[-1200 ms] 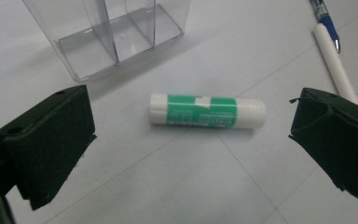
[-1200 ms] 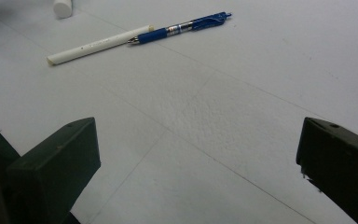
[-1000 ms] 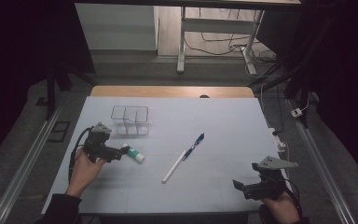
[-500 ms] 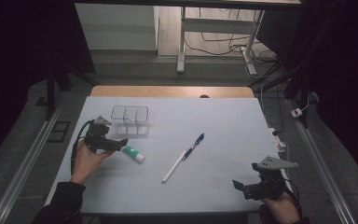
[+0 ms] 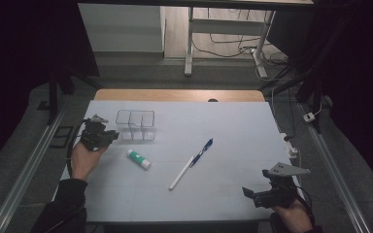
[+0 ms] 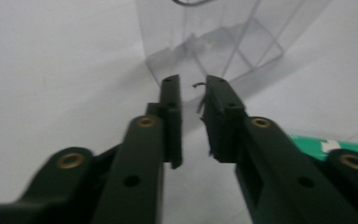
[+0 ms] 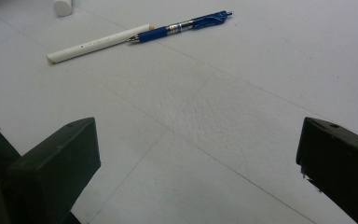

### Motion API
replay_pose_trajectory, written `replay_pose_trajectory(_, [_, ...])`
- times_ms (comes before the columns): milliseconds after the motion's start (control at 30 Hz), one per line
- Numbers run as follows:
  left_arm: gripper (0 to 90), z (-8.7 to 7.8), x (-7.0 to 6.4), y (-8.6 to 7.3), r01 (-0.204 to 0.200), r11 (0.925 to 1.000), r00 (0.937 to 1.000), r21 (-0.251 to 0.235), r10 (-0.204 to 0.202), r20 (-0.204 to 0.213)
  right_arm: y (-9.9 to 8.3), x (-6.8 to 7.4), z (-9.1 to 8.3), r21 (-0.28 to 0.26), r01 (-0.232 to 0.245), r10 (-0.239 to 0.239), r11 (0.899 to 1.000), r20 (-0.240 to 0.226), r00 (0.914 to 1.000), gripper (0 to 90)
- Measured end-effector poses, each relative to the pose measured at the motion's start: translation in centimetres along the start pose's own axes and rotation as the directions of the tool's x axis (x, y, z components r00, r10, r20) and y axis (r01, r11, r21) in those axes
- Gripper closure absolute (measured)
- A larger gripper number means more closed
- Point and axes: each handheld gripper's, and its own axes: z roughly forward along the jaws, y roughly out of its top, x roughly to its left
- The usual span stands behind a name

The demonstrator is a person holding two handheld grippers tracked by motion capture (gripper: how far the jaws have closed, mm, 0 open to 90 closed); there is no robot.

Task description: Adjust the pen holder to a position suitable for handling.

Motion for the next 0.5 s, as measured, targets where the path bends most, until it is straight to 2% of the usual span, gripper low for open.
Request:
replay_pose_trajectory(33, [84.7, 0.2, 0.2, 0.1, 0.001, 1.0, 0.9999, 0.003, -0.001, -0.012, 0.0, 0.0, 0.0, -0.001, -0.001, 0.001, 1.0, -0.001, 1.0, 0.0])
replay_pose_trajectory(100, [87.5, 0.6, 0.5, 0.4, 0.014, 0.9999, 0.9995, 0.004, -0.014, -0.027, 0.0, 0.0, 0.0, -0.002, -0.001, 0.001, 1.0, -0.001, 1.0, 0.0])
replay_pose_trajectory(233, [88.3, 1.3, 1.2, 1.0, 0.045, 0.999, 0.9975, 0.002, -0.045, -0.055, 0.0, 0.0, 0.0, 0.002, 0.0, 0.0, 1.0, -0.001, 1.0, 0.0])
replay_pose_trajectory(300, [88.4, 1.7, 1.6, 1.3, 0.063, 0.998, 0.9966, -0.007, -0.064, -0.053, 0.0, 0.0, 0.0, 0.003, 0.001, -0.001, 1.0, -0.001, 1.0, 0.0])
replay_pose_trajectory(500, [88.4, 3.1, 2.3, 2.1, 0.071, 0.9975, 0.9954, -0.001, -0.071, -0.065, 0.0, 0.0, 0.1, 0.002, -0.002, 0.002, 1.0, -0.002, 1.0, 0.0])
